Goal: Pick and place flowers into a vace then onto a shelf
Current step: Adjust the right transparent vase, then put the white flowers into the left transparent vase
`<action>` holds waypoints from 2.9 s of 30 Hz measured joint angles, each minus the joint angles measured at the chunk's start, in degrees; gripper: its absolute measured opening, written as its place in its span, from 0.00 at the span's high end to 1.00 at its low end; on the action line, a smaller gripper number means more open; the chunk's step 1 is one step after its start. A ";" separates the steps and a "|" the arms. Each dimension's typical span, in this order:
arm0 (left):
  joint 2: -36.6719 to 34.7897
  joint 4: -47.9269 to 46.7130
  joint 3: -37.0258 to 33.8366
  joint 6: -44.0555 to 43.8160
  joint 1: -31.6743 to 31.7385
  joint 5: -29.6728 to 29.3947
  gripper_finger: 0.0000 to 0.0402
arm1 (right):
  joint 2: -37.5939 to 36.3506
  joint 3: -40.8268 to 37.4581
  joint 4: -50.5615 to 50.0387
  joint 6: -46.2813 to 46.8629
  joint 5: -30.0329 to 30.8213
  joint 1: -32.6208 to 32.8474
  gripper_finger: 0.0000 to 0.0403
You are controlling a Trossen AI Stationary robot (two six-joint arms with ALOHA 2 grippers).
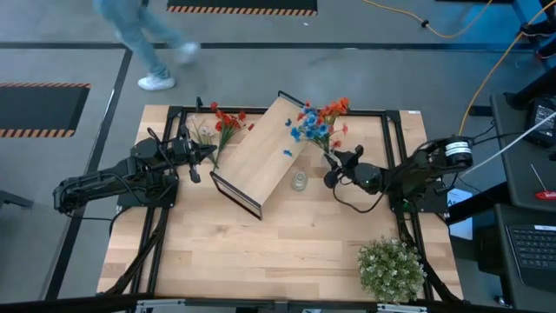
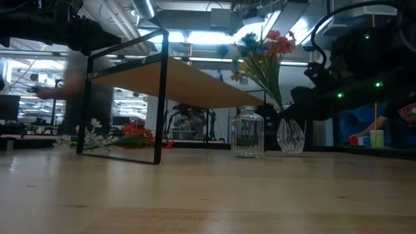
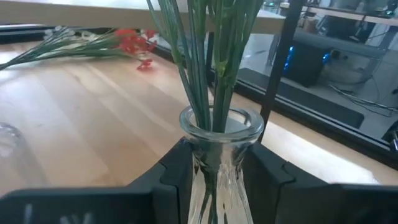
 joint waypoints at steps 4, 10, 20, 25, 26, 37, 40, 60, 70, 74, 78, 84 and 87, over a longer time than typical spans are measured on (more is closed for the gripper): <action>-0.01 -0.01 0.00 0.01 0.01 0.01 0.99 | 4.36 0.02 5.92 -1.30 2.32 -0.19 0.74; -0.02 -0.01 0.01 0.03 0.01 0.01 0.99 | 11.53 0.15 14.53 -0.22 2.67 -1.46 0.74; -0.02 -0.02 -0.01 0.05 0.02 0.02 0.99 | 16.55 0.13 21.98 -2.43 2.50 -1.50 0.73; -0.02 -0.02 -0.01 0.07 0.02 0.00 0.99 | 16.57 0.13 21.90 -2.59 2.45 -1.49 0.73; 0.00 -0.02 0.01 0.07 0.00 0.00 0.99 | 16.57 0.13 21.88 -2.60 2.43 -1.49 0.73; 0.00 -0.02 -0.01 0.12 0.00 0.00 0.99 | 16.75 0.02 20.67 -2.32 1.52 -1.49 0.56; -0.01 -0.02 -0.01 0.12 0.01 0.00 0.99 | 16.79 0.00 20.59 -1.10 1.23 -1.47 0.49; -0.02 -0.02 -0.01 0.08 0.01 0.00 0.99 | 16.73 0.00 20.78 -1.33 3.90 0.98 0.36; 0.00 -0.02 0.00 0.12 0.01 0.00 0.99 | 11.56 -2.10 21.15 -3.85 7.86 3.85 0.36; 0.00 -0.02 -0.01 0.12 0.02 0.00 0.99 | 7.59 -5.71 20.97 -0.63 8.42 5.21 0.36; 0.00 -0.03 0.01 0.13 0.01 0.00 0.99 | 4.44 -7.32 16.76 3.57 8.59 7.52 0.36; -0.02 -0.02 -0.01 0.14 0.00 0.00 0.99 | 0.62 -7.24 15.87 1.59 9.18 9.99 0.36; -0.02 0.00 0.00 0.14 0.02 0.00 0.99 | -1.27 -6.25 15.11 -0.97 9.21 10.69 0.36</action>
